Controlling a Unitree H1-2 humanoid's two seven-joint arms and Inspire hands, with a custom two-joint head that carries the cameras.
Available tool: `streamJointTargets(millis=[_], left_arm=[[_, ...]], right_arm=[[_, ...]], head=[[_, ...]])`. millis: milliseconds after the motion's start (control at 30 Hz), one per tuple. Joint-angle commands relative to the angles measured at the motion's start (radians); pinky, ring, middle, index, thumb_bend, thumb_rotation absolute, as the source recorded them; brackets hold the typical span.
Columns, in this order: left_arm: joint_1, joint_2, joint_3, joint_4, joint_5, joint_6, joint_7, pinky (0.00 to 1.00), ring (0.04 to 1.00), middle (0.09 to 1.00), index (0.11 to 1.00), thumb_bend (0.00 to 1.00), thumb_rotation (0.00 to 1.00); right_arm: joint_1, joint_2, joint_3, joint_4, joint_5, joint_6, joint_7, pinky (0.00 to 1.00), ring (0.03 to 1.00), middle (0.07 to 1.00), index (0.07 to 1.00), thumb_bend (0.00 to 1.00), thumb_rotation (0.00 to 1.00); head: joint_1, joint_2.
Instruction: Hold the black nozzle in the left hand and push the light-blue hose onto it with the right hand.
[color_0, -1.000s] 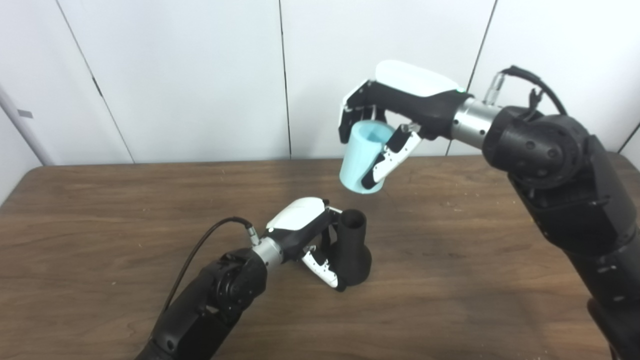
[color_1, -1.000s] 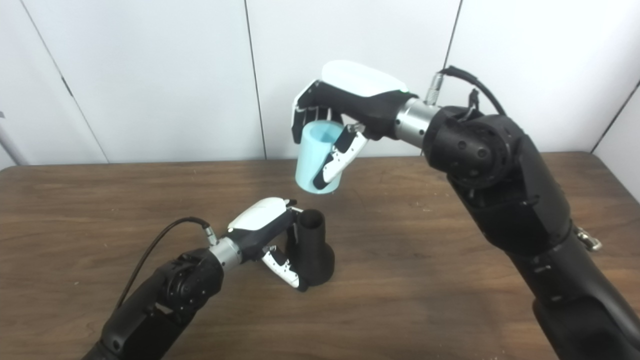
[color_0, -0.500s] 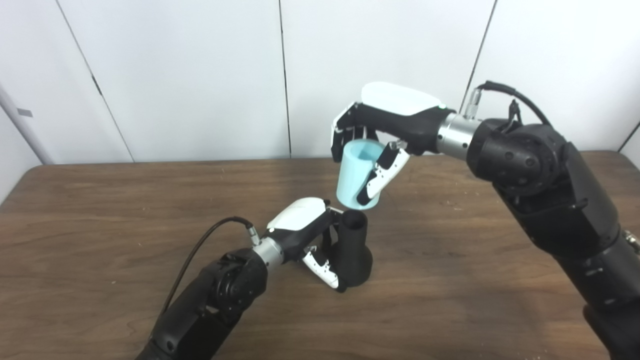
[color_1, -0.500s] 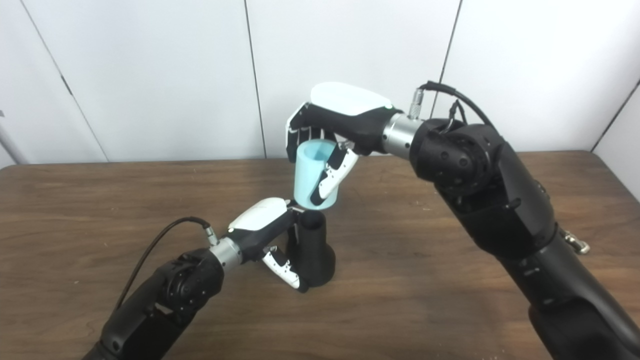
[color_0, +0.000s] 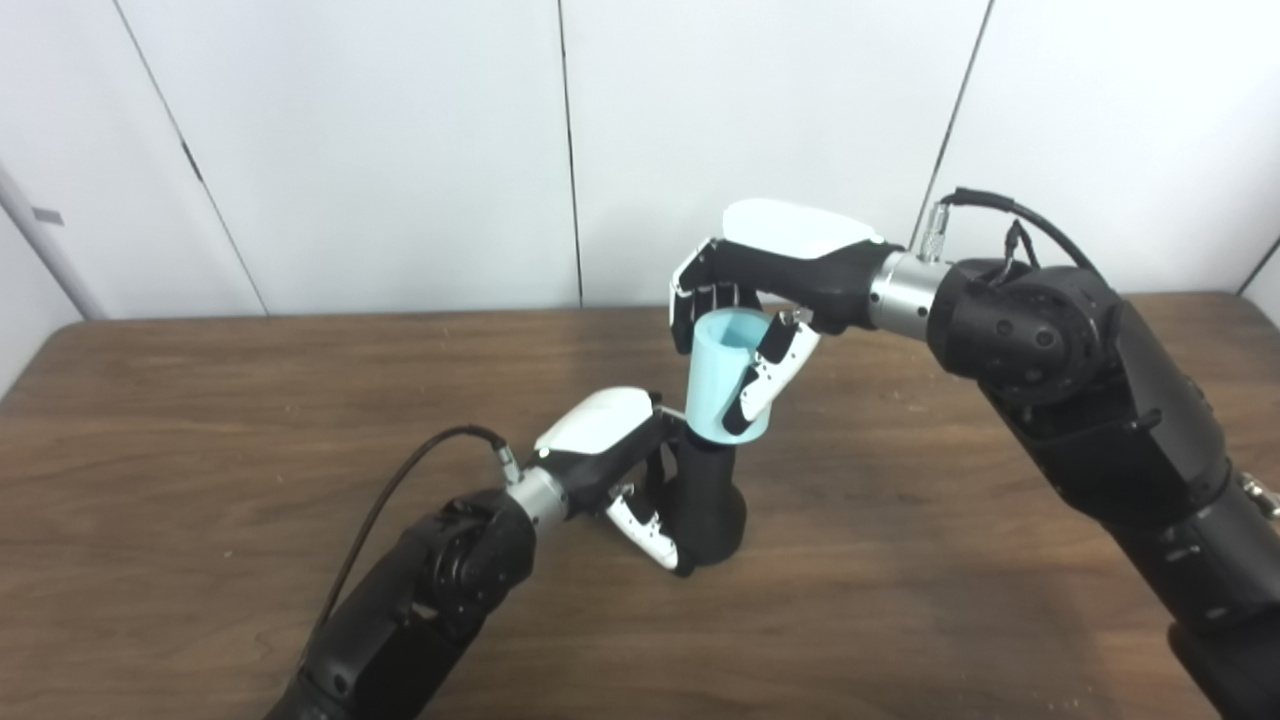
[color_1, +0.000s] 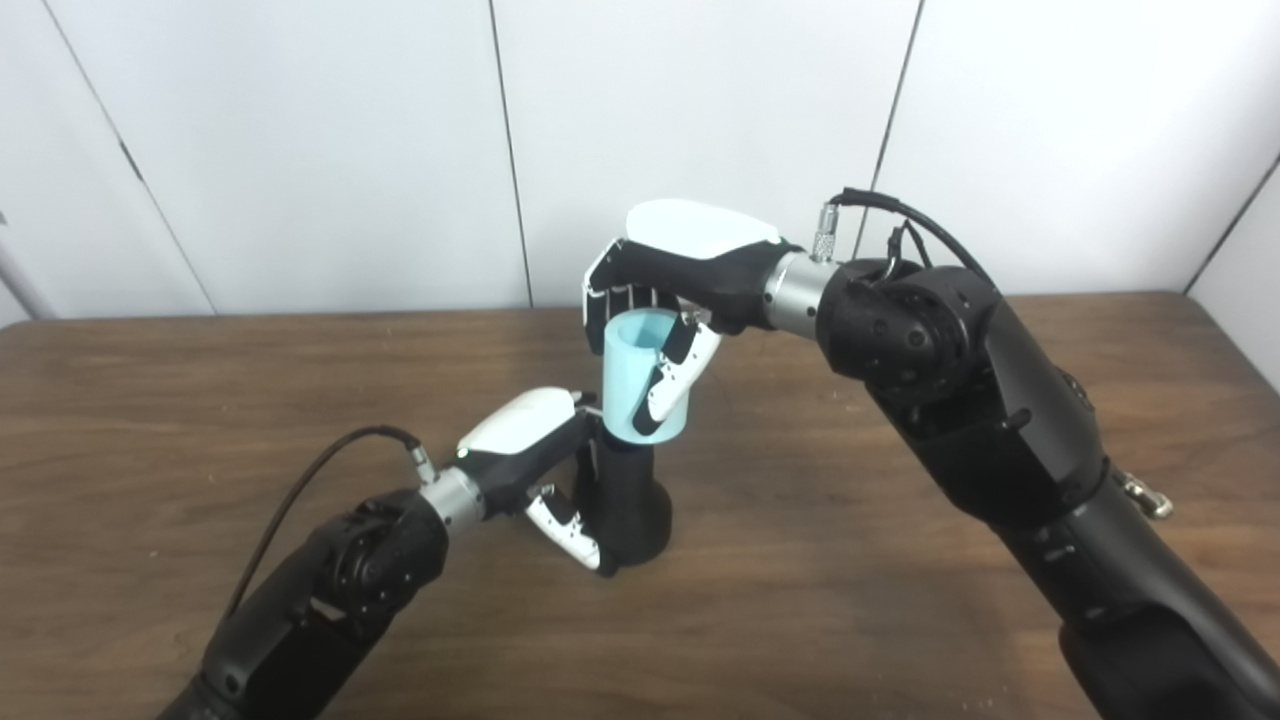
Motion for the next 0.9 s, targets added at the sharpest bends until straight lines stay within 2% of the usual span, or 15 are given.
streamJointTargets(millis=[0,433,867], left_arm=[[0.027,0.011,-0.030,0.013,0.025,0.024,-0.069,1.00,0.608,0.473,0.489,0.53,0.00],[0.024,0.013,-0.036,0.008,0.026,0.035,-0.067,1.00,0.605,0.465,0.493,0.53,0.00],[0.020,0.013,-0.036,0.010,0.025,0.036,-0.069,1.00,0.603,0.476,0.488,0.53,0.00]], right_arm=[[-0.035,-0.015,-0.004,-0.026,-0.011,-0.021,0.000,0.40,0.450,0.476,0.477,0.50,0.00],[-0.019,-0.004,0.018,-0.031,-0.028,-0.019,0.008,0.34,0.438,0.489,0.508,0.50,0.00],[-0.046,0.018,0.015,-0.045,-0.023,0.000,0.017,0.35,0.438,0.477,0.509,0.50,0.00]], head=[[0.001,0.001],[0.003,0.014],[0.002,0.019]])
